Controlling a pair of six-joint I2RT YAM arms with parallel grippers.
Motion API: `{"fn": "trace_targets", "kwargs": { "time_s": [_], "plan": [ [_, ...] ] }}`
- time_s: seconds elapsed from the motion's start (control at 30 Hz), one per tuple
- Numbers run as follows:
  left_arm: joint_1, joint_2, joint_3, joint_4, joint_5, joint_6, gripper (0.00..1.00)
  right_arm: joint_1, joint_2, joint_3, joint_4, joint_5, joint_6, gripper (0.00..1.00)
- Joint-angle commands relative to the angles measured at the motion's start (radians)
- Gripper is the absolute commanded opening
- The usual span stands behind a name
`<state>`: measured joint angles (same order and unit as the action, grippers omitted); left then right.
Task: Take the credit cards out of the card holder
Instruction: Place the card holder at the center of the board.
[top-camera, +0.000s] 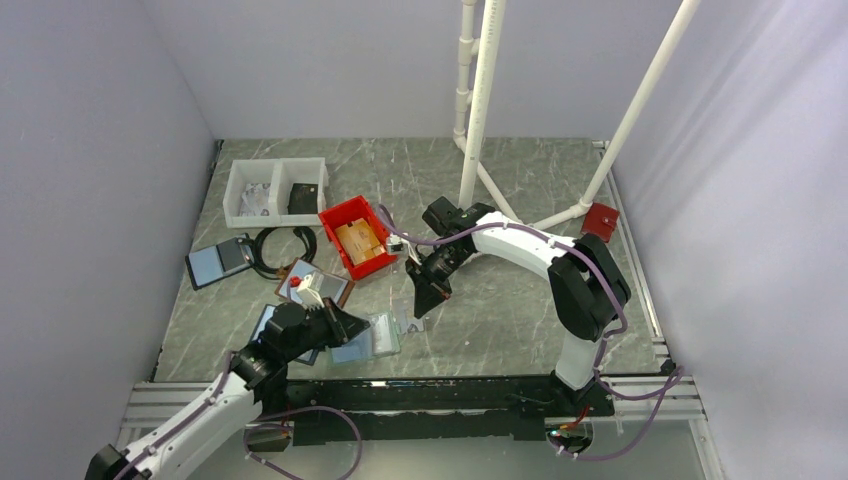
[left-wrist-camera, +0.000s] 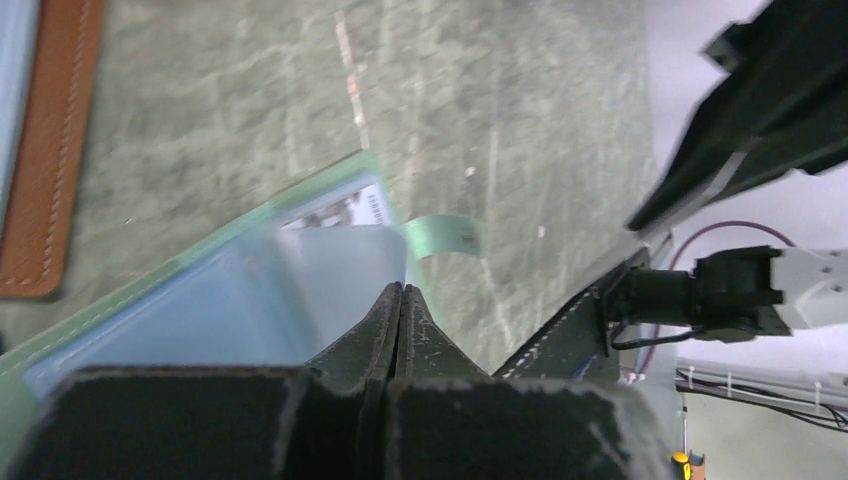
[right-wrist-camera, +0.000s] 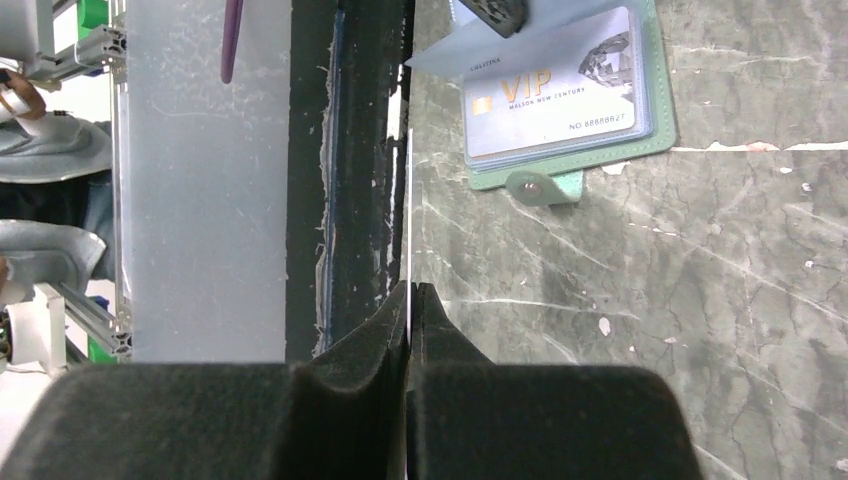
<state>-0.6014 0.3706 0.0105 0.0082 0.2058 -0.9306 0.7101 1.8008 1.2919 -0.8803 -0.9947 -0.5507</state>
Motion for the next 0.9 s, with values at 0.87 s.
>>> {"fn": "trace_targets", "kwargs": {
  "time_s": [0.87],
  "plan": [
    [0.008, 0.895, 0.217, 0.778, 0.233, -0.148, 0.00, 0.005, -0.072, 0.047, -0.045, -0.019, -0.059, 0.00]
  ]
}}
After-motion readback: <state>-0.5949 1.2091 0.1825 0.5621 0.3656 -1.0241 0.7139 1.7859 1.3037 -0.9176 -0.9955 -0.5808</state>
